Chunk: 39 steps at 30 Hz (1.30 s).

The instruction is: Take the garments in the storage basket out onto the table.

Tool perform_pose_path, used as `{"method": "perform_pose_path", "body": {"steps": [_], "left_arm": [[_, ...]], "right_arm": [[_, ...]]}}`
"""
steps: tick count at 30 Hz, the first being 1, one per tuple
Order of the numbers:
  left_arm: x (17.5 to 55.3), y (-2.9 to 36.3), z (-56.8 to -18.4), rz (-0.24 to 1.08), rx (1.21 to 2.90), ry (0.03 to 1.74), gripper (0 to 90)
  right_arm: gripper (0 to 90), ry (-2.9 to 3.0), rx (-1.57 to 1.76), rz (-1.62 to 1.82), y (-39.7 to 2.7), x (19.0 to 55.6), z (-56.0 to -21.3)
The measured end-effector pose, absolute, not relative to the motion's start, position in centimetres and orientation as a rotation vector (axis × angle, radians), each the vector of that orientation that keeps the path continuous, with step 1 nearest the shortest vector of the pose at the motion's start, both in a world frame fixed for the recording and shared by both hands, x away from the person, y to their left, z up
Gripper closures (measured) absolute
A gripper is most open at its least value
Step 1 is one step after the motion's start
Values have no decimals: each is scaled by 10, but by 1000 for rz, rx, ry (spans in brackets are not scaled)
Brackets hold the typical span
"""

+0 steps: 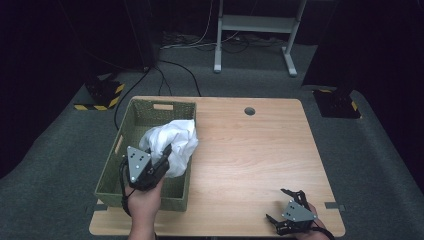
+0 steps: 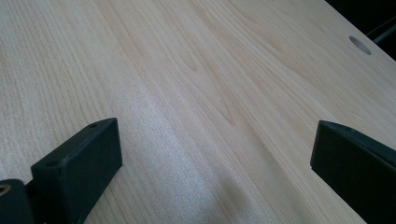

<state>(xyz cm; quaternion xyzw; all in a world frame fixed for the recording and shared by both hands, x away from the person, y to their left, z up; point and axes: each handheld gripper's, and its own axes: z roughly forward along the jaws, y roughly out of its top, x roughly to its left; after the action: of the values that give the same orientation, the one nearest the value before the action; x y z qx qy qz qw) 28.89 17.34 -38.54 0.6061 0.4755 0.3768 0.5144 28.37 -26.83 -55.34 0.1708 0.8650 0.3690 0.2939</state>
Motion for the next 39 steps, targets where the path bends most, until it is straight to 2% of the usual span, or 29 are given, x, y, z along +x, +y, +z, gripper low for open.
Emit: {"method": "perform_pose_path", "body": {"steps": [39], "left_arm": [[278, 127, -370, 815, 1467, 979, 606]], "right_arm": [[18, 2306, 455, 983, -268, 284, -553]]}}
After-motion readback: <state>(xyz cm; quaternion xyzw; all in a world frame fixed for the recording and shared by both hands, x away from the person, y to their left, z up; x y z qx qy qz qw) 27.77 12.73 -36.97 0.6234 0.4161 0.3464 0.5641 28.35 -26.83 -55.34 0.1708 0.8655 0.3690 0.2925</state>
